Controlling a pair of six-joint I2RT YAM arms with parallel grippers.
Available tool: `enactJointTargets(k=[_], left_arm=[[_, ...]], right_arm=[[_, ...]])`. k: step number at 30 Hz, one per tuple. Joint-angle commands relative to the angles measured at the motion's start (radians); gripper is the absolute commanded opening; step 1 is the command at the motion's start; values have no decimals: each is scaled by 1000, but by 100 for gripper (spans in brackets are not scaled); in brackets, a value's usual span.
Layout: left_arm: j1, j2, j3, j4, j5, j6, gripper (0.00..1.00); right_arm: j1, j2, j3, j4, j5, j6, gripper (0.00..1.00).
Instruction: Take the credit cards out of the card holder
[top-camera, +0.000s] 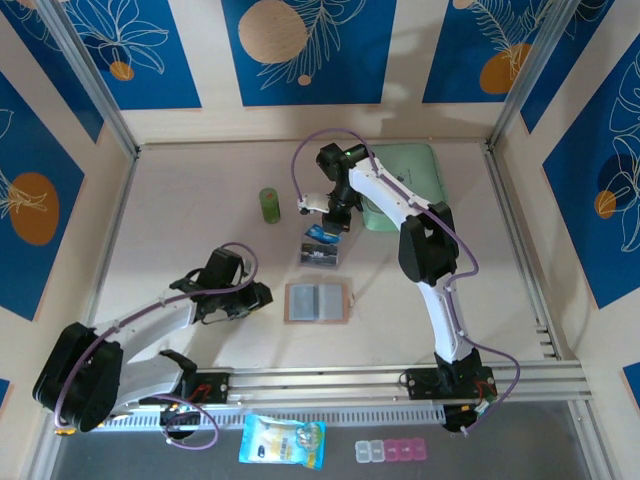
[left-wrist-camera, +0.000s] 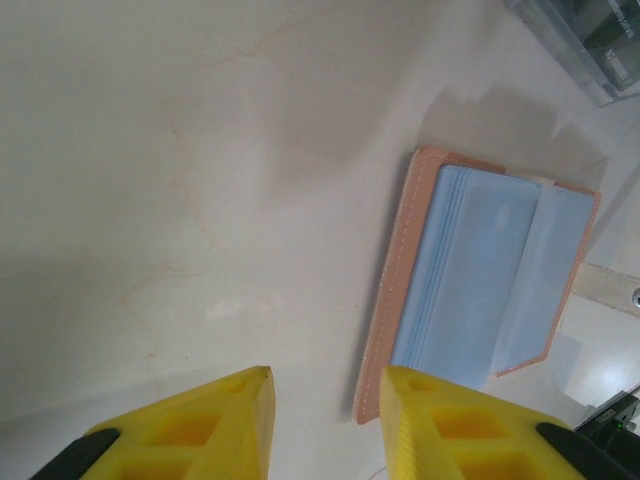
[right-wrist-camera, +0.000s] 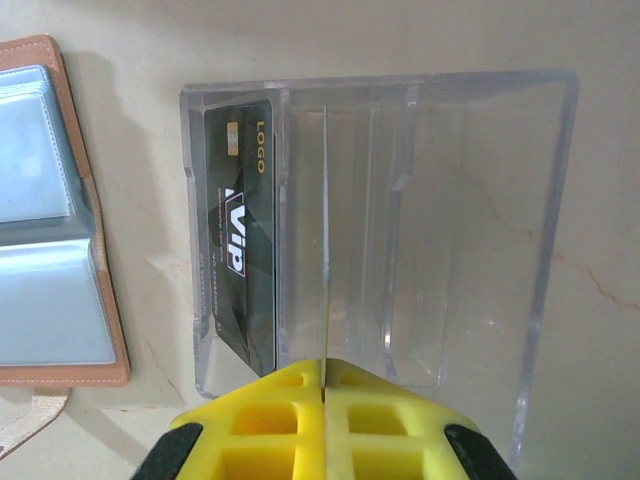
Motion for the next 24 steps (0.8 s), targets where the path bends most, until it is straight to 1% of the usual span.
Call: enactJointTargets(k=[1, 5, 7, 10, 13, 14, 16, 18, 19, 24], left_arm=[[12, 0, -11, 5, 22, 5, 33], [14, -4, -11, 0, 20, 6, 33], [15, -3, -11, 2, 20, 7, 33], [15, -5, -13, 8, 19, 5, 33], [15, -1, -14, 15, 19, 4, 33], [15, 2, -14, 17, 20, 4, 33], [15, 6, -14, 23, 22, 3, 33], [15, 11, -15, 31, 24, -1, 33], [15, 13, -17, 35, 28, -2, 33], [15, 17, -18, 40, 36, -4, 33]], right_arm=[[7, 6, 9, -19, -13, 12, 2], [9, 0, 11, -4, 9, 26, 20], [6, -15, 9, 6, 19, 32, 23], [-4, -37, 2, 38, 32, 45, 23], [-11, -57, -7, 66, 41, 67, 22], [-12, -60, -9, 74, 43, 78, 20], [-12, -66, -13, 89, 35, 101, 13], [-12, -71, -27, 115, 20, 125, 2], [-10, -71, -35, 126, 12, 135, 0], [11, -72, -105, 185, 43, 151, 0]])
